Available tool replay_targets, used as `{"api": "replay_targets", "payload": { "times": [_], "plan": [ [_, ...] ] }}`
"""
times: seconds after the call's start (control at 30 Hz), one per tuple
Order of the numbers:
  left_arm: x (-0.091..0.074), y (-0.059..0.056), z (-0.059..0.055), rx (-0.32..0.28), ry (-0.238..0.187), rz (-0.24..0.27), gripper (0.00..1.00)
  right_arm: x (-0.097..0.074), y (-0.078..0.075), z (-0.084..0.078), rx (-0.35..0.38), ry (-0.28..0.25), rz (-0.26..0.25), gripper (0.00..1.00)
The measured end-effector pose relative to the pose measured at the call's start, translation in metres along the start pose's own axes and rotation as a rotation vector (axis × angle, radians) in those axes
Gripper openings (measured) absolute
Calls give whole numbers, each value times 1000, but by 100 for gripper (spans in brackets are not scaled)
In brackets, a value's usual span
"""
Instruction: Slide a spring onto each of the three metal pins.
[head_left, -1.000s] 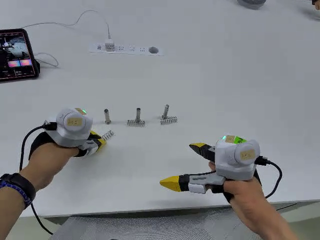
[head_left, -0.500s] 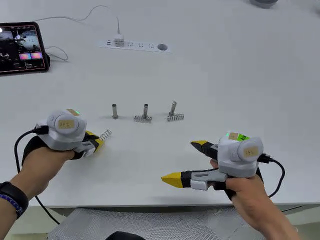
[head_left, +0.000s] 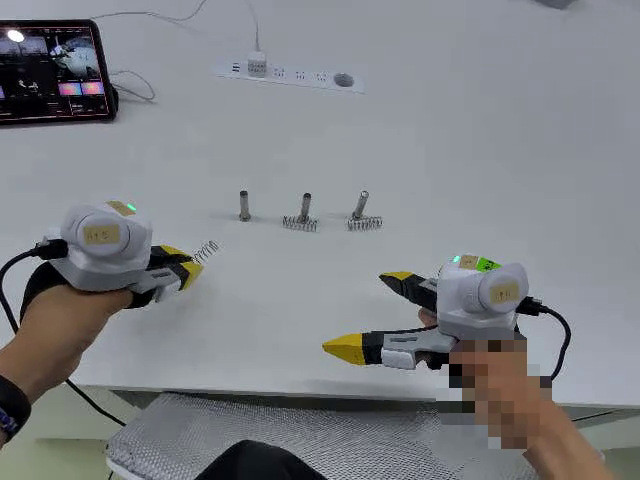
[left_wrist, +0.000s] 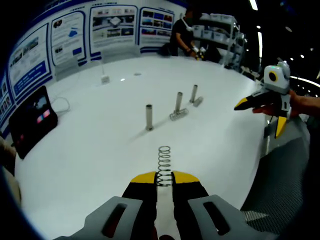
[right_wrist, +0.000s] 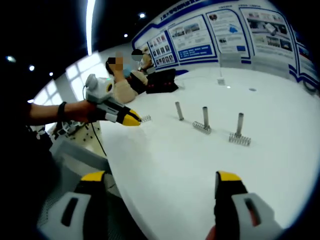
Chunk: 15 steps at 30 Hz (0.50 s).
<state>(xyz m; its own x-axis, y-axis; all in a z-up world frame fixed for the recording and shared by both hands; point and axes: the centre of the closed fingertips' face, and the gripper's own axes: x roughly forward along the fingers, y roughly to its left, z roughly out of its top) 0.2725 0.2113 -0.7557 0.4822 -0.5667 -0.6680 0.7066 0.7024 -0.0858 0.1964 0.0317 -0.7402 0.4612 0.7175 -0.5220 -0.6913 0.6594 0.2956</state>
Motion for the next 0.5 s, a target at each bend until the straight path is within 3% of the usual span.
{"api": "replay_targets", "payload": {
  "times": [0.27, 0.5],
  "plan": [
    [-12, -6, 11, 22, -22, -4, 10, 8, 6, 6, 15, -14, 31, 88],
    [-17, -19, 24, 53, -42, -26, 10, 12, 11, 17, 38, -56, 61, 82]
  ]
}}
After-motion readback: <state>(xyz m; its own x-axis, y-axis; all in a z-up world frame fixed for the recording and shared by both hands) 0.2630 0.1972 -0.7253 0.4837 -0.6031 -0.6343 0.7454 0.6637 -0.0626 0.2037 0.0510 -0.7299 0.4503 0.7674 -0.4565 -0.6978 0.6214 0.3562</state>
